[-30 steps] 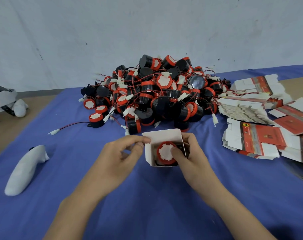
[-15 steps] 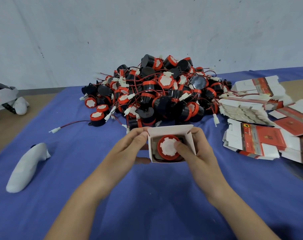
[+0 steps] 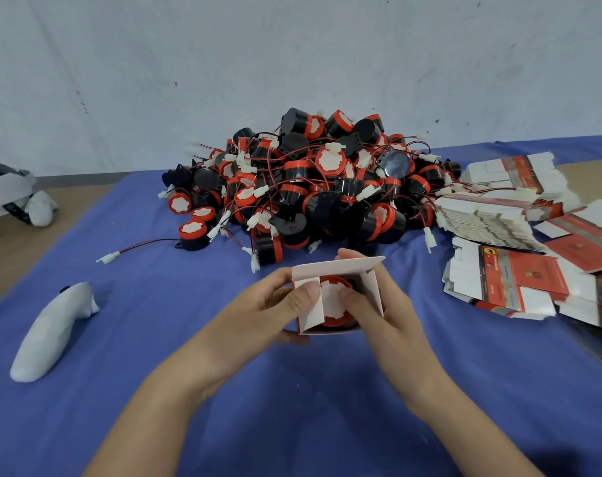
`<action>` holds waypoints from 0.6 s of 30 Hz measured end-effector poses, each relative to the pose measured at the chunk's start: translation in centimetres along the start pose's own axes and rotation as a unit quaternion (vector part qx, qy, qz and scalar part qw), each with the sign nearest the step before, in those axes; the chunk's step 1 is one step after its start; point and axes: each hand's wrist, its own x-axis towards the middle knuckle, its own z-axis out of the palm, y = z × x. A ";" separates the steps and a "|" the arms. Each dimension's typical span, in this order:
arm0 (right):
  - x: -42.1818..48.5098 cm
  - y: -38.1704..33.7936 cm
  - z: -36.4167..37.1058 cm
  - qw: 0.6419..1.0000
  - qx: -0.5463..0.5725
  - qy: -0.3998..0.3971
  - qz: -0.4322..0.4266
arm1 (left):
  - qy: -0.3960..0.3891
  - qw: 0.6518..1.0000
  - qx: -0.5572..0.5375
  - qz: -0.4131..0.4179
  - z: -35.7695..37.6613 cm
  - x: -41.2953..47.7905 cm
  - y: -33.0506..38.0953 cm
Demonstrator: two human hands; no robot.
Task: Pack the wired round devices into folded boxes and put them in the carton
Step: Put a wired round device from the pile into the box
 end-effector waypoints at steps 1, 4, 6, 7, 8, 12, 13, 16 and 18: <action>0.0 0.2 0.0 1.000 0.003 -0.002 0.002 | 0.003 1.000 0.001 -0.001 0.1 0.1 0.0; 0.1 0.2 0.0 1.000 0.011 -0.015 0.010 | 0.025 1.000 0.005 -0.004 0.3 0.3 -0.1; 0.2 0.2 0.1 0.999 0.013 -0.034 0.012 | 0.053 0.999 0.005 -0.010 0.5 0.5 -0.3; 0.3 0.1 0.2 0.999 0.009 -0.041 0.017 | 0.068 0.998 0.005 -0.016 0.5 0.7 -0.3; 0.3 0.1 0.3 0.999 0.006 -0.047 0.023 | 0.083 0.996 0.006 -0.023 0.6 0.8 -0.4; 0.6 0.0 0.5 0.997 0.013 -0.077 0.020 | 0.132 0.990 0.001 -0.050 0.8 1.2 -0.7; 0.9 0.1 0.6 0.997 0.008 -0.075 0.024 | 0.140 0.988 -0.010 -0.058 0.9 1.3 -0.7; 2.2 0.7 0.6 0.992 0.070 -0.037 0.100 | 0.150 0.984 -0.052 -0.079 1.4 1.5 -0.9; 2.5 1.7 0.4 0.987 0.106 -0.007 0.117 | 0.145 0.983 -0.076 -0.087 1.7 1.6 -1.0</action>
